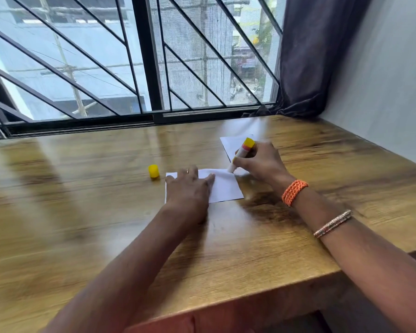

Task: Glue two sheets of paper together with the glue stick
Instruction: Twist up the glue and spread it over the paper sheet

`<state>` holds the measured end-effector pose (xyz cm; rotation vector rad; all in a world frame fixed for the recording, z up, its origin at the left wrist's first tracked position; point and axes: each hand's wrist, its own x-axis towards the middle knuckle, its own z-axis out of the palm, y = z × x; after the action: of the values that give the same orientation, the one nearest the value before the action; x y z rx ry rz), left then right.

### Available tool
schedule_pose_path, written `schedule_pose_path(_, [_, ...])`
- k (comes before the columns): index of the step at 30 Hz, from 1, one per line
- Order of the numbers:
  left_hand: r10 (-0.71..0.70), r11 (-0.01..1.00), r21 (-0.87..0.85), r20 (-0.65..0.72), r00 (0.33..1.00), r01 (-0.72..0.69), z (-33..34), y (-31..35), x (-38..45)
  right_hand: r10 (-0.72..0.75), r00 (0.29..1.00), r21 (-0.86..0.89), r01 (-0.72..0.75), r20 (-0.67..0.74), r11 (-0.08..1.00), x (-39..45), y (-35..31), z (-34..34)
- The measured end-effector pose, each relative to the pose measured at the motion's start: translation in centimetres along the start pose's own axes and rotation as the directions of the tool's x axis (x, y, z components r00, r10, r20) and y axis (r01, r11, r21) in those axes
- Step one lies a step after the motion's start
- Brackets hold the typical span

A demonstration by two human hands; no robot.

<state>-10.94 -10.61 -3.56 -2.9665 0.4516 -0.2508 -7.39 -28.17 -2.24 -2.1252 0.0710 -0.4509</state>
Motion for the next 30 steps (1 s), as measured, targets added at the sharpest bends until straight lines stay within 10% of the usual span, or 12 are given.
schedule_pose_path(30, [0.011,0.982,-0.189,-0.094,0.996,-0.029,0.7,1.2,0.8,0.054,0.998,-0.028,-0.053,0.018,0.998,-3.9,-0.5,-1.8])
